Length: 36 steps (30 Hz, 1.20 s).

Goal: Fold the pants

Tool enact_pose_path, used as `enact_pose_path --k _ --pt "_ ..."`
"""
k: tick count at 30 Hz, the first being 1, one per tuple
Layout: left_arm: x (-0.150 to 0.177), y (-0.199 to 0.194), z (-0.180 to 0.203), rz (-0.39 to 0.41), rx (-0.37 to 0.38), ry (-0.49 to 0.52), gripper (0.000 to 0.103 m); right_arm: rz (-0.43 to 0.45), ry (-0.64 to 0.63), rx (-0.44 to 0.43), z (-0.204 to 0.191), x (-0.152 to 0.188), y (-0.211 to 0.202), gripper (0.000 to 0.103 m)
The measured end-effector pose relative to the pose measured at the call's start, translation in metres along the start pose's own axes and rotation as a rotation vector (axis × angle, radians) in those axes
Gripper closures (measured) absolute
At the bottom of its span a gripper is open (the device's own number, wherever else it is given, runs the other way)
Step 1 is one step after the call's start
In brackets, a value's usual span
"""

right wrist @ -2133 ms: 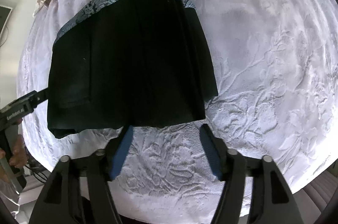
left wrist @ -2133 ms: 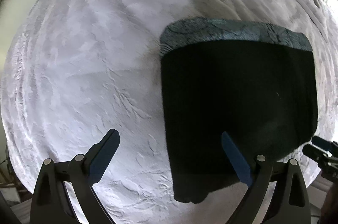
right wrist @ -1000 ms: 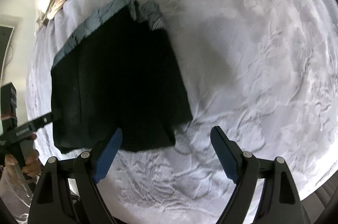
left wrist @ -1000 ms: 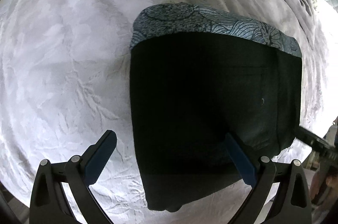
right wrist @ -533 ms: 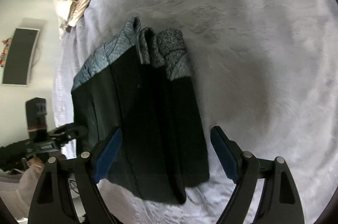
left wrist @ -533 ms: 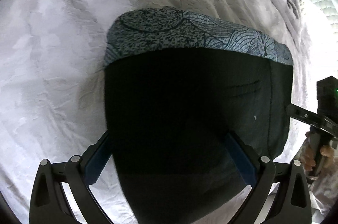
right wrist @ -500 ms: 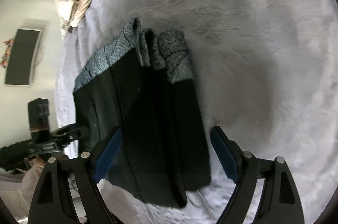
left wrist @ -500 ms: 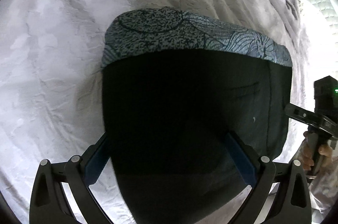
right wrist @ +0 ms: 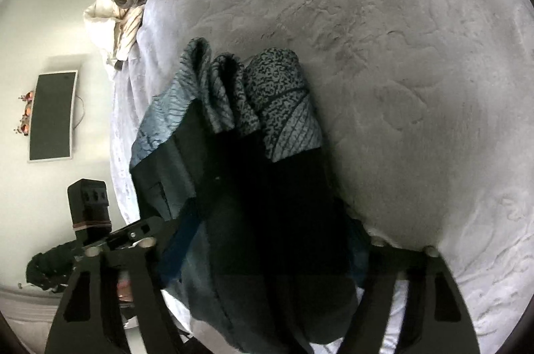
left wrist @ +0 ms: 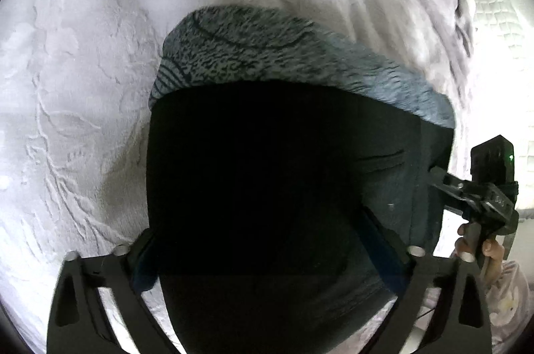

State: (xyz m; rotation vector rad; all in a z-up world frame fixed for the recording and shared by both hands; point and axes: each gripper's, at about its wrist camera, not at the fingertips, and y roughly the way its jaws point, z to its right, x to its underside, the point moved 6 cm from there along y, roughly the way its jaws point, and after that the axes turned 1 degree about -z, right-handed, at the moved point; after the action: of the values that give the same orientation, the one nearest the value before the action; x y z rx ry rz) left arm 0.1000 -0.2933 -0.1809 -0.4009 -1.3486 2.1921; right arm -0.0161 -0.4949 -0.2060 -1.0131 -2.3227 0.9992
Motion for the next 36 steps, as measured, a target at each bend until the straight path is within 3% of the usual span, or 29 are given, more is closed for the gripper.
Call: enact_pose_path --k 4,7,21,28,36 --pt "0.001 -0.015 0.012 0.042 0.005 0.028 0.034 0.015 -0.029 0.004 -0.008 0.003 -0.008 0.047" --pt "0.001 -0.023 0.011 0.051 0.03 0.015 0.04 0.019 -0.014 -0.017 -0.009 0.006 -0.012 0.05" --pt "0.032 -0.085 0.011 0.087 0.01 0.1 0.042 0.021 0.031 -0.076 -0.051 0.033 -0.031 0.054" --pt "0.062 -0.118 -0.012 0.091 -0.022 0.101 0.042 0.005 0.037 -0.09 -0.088 0.073 -0.018 0.055" --pt "0.097 -0.149 -0.066 0.078 -0.052 0.054 0.042 -0.039 0.064 -0.129 -0.122 0.122 0.025 0.055"
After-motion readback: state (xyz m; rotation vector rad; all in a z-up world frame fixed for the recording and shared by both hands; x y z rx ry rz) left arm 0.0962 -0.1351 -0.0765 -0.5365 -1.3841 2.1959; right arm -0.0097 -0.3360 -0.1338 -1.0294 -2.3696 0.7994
